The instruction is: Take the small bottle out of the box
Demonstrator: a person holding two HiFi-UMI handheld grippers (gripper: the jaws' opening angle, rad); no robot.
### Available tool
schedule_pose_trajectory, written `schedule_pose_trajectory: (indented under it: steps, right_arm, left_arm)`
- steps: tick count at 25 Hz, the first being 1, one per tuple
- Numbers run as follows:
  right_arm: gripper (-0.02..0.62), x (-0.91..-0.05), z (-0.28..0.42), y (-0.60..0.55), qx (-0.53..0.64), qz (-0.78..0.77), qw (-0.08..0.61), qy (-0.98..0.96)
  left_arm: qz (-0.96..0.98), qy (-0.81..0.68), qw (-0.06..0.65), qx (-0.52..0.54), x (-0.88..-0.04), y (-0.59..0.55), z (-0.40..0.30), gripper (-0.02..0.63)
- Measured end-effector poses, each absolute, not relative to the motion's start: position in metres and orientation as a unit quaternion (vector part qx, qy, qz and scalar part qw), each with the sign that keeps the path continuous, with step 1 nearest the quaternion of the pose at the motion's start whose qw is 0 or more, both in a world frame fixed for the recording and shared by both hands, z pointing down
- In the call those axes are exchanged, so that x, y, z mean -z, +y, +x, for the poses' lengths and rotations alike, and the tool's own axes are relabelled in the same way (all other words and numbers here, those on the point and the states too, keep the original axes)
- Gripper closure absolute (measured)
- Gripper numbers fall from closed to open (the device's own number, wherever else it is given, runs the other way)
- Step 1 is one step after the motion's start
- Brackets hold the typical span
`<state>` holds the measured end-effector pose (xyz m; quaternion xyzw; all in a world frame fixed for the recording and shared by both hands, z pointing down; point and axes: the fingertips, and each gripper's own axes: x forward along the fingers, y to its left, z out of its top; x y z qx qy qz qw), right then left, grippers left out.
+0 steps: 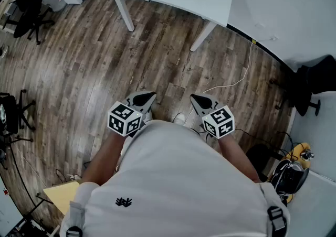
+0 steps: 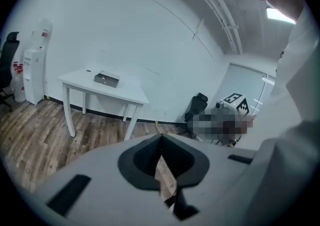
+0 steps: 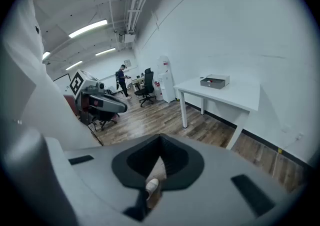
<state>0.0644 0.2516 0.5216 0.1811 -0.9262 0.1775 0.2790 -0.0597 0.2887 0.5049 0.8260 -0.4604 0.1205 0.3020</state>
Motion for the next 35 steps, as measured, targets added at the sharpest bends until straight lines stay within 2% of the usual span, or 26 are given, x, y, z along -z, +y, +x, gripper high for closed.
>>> schedule_pose_trajectory:
  steps: [10,16,22,24,33,35]
  right_arm:
    - [0.591,-0.513,-0.004,0.251,-0.169,0.197,0.280,-0.924]
    - [0.589,-0.516,-0.009,0.236,-0.181,0.202,0.287,-0.919]
    - [0.581,-0.524,-0.020,0.162,-0.187,0.195,0.267,-0.925]
    - [0.546,-0.525,-0.024,0.131,-0.185,0.189,0.261,-0.928]
    - [0.551,-0.513,-0.024,0.008,-0.183,0.159,0.231,-0.942]
    - [0.551,-0.520,-0.018,-0.008,-0.188,0.155,0.235,-0.941]
  left_arm:
    - [0.831,-0.444,0.317,-0.109,-0.516,0.297,-0.124,0.600]
    - [0.827,-0.442,0.329,-0.116,-0.528,0.277,-0.140,0.600]
    - [0.823,-0.450,0.324,-0.127,-0.530,0.211,-0.138,0.600]
    - [0.817,-0.461,0.321,-0.129,-0.526,0.183,-0.140,0.600]
    - [0.806,-0.500,0.280,-0.150,-0.503,0.048,-0.150,0.597]
    - [0.803,-0.507,0.275,-0.152,-0.503,0.024,-0.147,0.569]
